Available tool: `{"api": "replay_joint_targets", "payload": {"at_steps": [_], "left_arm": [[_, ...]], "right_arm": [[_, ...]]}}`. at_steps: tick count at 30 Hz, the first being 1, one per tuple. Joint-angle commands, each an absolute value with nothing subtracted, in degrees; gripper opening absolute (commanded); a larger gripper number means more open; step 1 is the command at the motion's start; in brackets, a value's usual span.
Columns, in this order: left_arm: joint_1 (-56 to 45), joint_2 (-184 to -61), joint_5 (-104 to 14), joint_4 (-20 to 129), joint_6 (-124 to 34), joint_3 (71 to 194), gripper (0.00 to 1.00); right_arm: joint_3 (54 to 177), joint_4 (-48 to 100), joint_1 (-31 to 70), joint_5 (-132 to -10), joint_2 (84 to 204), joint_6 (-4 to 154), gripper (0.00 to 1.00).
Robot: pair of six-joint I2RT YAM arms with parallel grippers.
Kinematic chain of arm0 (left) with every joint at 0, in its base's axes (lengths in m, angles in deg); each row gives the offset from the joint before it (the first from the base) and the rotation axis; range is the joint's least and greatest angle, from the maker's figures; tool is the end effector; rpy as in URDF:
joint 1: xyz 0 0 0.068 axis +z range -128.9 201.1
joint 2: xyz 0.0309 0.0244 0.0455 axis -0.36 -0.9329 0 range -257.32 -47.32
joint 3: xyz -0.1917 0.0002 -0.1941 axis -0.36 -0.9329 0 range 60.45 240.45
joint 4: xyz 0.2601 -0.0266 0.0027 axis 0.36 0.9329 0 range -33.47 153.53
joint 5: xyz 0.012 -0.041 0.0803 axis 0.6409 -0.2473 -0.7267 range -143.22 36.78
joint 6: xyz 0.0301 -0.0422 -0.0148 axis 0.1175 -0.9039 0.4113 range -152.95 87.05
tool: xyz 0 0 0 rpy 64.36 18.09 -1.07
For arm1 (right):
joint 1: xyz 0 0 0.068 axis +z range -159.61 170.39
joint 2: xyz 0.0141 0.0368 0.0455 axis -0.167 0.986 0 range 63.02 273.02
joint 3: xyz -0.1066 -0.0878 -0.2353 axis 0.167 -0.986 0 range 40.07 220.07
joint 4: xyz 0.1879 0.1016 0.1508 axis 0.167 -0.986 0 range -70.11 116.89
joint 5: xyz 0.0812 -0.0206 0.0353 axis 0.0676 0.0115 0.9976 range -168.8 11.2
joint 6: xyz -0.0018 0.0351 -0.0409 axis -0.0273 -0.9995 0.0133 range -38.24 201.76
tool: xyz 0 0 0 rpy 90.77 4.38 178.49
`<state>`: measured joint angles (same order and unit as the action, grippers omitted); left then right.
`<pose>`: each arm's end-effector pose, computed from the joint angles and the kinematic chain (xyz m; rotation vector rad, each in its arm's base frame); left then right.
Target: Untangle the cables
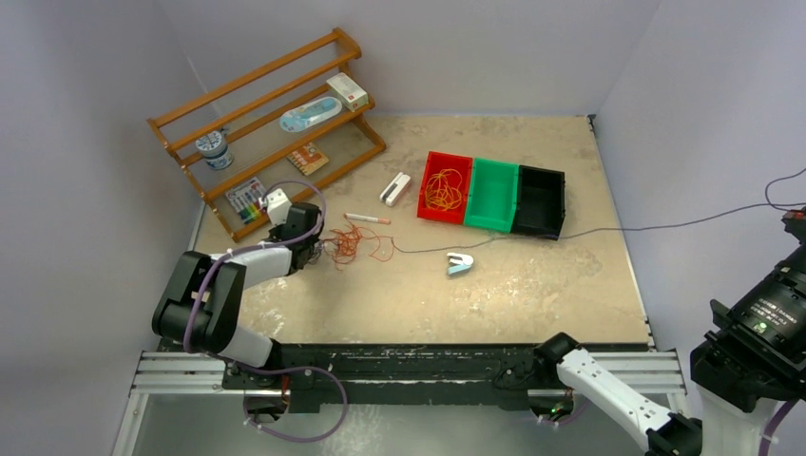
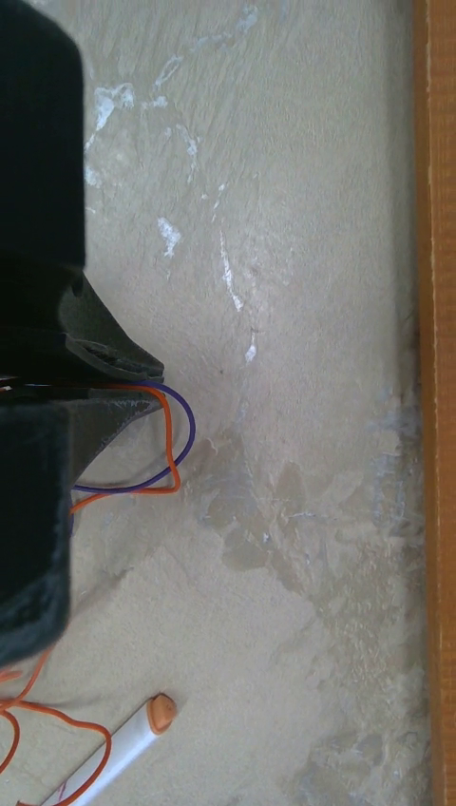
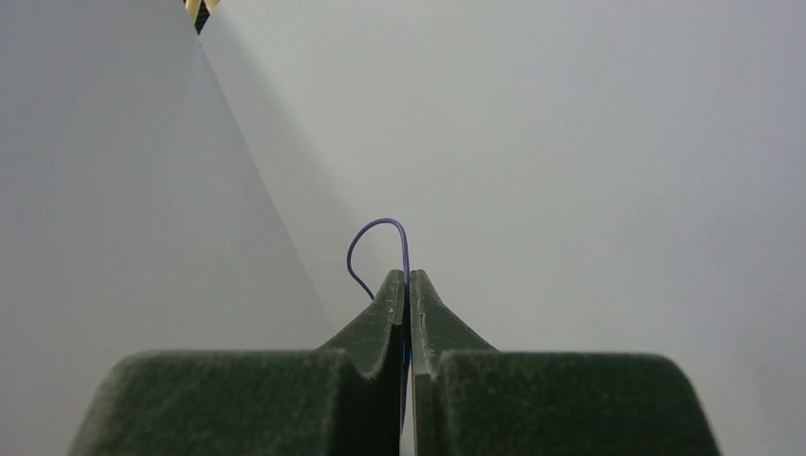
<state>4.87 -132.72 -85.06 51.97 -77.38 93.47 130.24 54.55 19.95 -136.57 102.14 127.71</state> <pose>0.2605 -0.0564 0.1419 -0.7849 2.1134 0.1153 -0.0367 -0.0553 0.5996 0.6884 0.7617 -0.3599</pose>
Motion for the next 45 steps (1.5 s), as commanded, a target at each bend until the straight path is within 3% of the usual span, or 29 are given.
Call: {"api": "replay_joint_targets", "payload": {"at_steps": [1,8,13,18,23,25,31,39,45], "left_arm": [[6.42,-133.06,-87.3,52.56,-78.19,94.91,0.0],[11.17,-133.12,-87.23,53.7,-79.69,94.87,0.0],[11.61,-130.26,-78.86,48.18,-76.41,93.96,0.01],[10.72,-125.72,-71.33,45.96,-76.02,93.51,0.36],[7.47,-117.82,-73.32,51.57,-74.95,95.39,0.58],[6.44,-115.28,-74.89,54.45,-74.31,97.05,0.63],[1.06,-113.17,-75.93,59.01,-71.53,101.45,0.67],[-8.04,-121.8,-72.03,55.19,-70.53,102.48,0.7],[-8.69,-126.99,-73.17,55.36,-71.11,105.27,0.7]], "right_arm": [[130.95,59.28,19.9,-138.03,102.18,132.92,0.0],[130.33,61.53,19.87,-138.33,101.66,134.23,0.0],[131.3,43.4,20.0,-130.32,101.77,117.56,0.0],[128.6,27.54,19.97,-119.83,105.64,99.82,0.0],[123.61,24.0,20.0,-115.91,110.58,90.77,0.0],[122.24,23.88,20.0,-115.54,112.15,89.25,0.0],[121.1,14.48,19.92,-116.22,118.9,82.73,0.0],[122.12,-8.21,19.25,-123.1,125.1,70.75,0.0],[118.1,-18.43,19.18,-125.39,121.47,58.97,0.0]]}}
